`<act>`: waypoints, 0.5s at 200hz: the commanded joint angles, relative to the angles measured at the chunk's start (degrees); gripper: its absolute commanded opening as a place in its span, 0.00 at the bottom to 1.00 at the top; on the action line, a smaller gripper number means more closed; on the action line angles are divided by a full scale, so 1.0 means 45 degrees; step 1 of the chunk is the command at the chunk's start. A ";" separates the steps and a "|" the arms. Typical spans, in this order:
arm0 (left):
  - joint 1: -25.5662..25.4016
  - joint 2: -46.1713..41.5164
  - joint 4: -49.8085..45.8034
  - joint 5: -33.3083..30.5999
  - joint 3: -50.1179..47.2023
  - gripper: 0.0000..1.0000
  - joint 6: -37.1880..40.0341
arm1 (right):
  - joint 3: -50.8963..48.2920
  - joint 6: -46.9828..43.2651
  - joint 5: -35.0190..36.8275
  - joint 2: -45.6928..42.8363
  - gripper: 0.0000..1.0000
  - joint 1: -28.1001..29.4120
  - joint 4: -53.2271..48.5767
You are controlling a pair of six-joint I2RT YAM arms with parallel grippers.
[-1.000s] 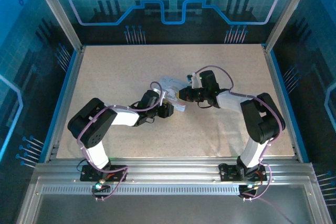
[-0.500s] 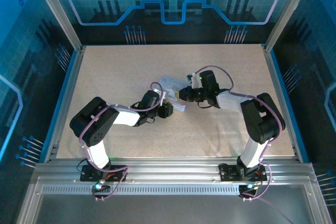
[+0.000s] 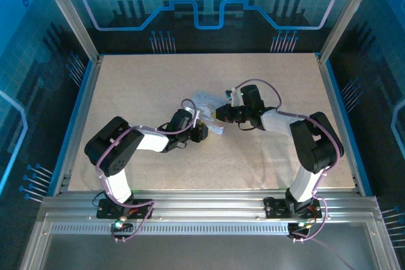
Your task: Unlock the padlock with the key
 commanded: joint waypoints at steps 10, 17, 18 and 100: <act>-0.0247 0.0377 0.0498 0.0219 0.0305 0.42 0.0077 | -0.0297 -0.0180 0.0218 0.0274 0.00 0.0065 -0.1239; -0.0258 0.0373 0.0514 0.0198 0.0318 0.42 0.0075 | -0.0296 -0.0173 0.0217 0.0278 0.00 0.0071 -0.1234; -0.0257 0.0368 0.0509 0.0198 0.0318 0.42 0.0081 | -0.0296 -0.0179 0.0223 0.0270 0.00 0.0062 -0.1234; -0.0632 0.0500 -0.0064 -0.0469 0.0603 0.39 0.0554 | -0.0296 -0.0185 0.0213 0.0241 0.00 0.0071 -0.1262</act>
